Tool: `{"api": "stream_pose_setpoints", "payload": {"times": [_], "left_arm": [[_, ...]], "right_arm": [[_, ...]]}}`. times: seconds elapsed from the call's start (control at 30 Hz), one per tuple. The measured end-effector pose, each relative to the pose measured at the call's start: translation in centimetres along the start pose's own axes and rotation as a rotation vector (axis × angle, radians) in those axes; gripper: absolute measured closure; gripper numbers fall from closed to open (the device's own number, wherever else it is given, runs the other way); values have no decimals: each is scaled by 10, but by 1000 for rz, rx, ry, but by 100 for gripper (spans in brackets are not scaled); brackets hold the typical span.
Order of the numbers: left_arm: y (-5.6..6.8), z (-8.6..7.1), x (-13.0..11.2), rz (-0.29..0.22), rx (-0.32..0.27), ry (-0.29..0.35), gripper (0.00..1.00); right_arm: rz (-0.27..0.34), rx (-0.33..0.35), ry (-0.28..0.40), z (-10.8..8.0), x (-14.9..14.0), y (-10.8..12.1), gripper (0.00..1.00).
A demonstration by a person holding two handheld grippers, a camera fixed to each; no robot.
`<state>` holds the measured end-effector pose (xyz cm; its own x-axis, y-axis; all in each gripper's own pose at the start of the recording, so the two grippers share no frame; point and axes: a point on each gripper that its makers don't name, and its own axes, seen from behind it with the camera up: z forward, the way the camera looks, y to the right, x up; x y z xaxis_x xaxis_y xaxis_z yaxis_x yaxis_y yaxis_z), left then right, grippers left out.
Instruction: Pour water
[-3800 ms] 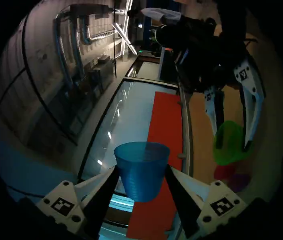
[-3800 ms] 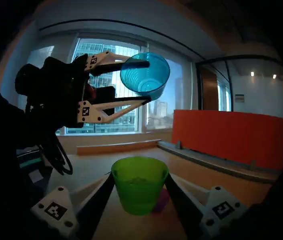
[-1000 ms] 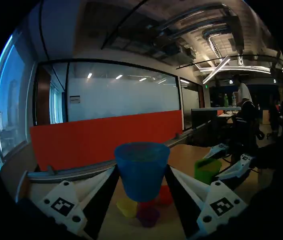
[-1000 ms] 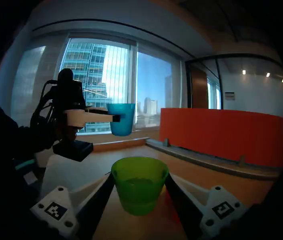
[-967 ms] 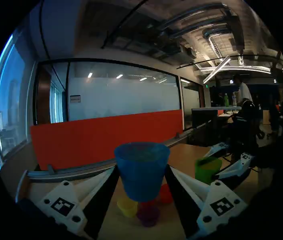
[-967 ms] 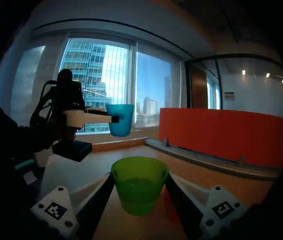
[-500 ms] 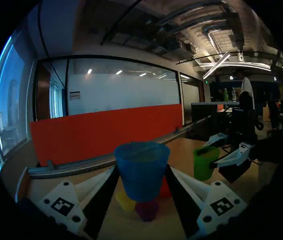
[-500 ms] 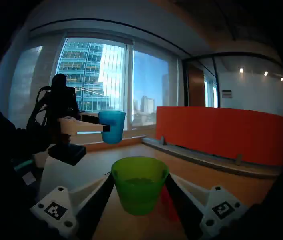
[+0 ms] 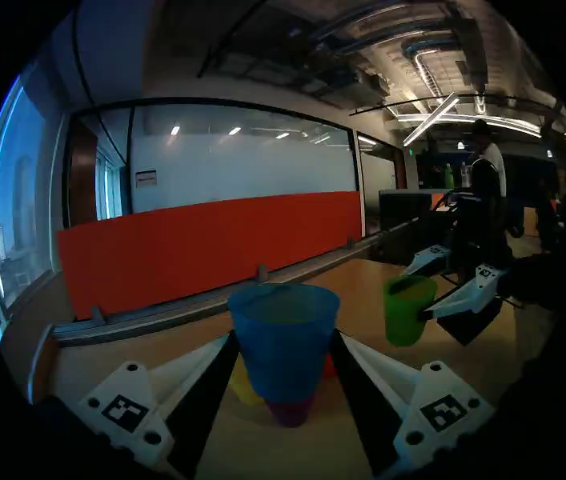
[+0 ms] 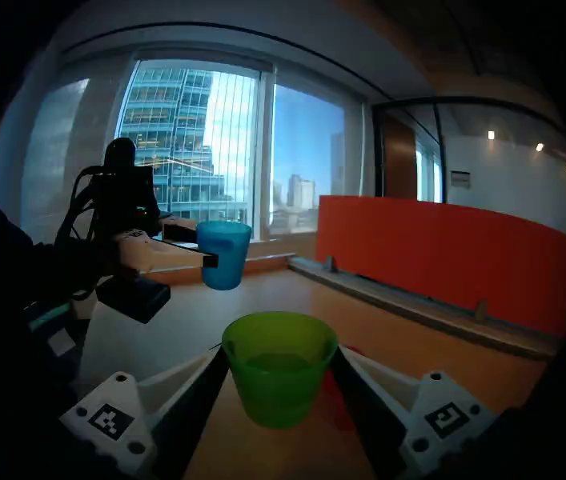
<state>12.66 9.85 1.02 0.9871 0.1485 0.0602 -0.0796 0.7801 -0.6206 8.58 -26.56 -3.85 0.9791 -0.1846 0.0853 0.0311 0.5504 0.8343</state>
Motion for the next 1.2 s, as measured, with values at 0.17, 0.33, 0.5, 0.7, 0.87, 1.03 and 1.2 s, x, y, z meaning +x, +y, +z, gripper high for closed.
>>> {"api": "stream_pose_setpoints", "payload": {"times": [0.17, 0.33, 0.5, 0.7, 0.87, 1.03, 1.2], "left_arm": [[-2, -1, -13, -1, 3, -27, 20], [-3, -1, -27, -5, -1, -57, 20], [-2, -1, -41, -5, -6, -91, 19], [1, 0, -61, 5, -20, -146, 19], [4, 1, -82, 13, -32, -210, 19], [6, 1, -98, 19, -44, -265, 19], [10, 1, -115, 29, -64, -324, 18]], "right_arm": [[-6, 3, -40, -1, -11, 2, 10], [-10, 7, -74, -2, -20, 4, 10], [-8, 8, -94, -2, -25, 6, 9], [-4, 15, -114, -3, -31, 6, 9], [-2, 20, -137, -3, -39, 6, 9], [2, 29, -167, -1, -48, 6, 9], [1, 40, -195, 1, -58, 5, 9]]}}
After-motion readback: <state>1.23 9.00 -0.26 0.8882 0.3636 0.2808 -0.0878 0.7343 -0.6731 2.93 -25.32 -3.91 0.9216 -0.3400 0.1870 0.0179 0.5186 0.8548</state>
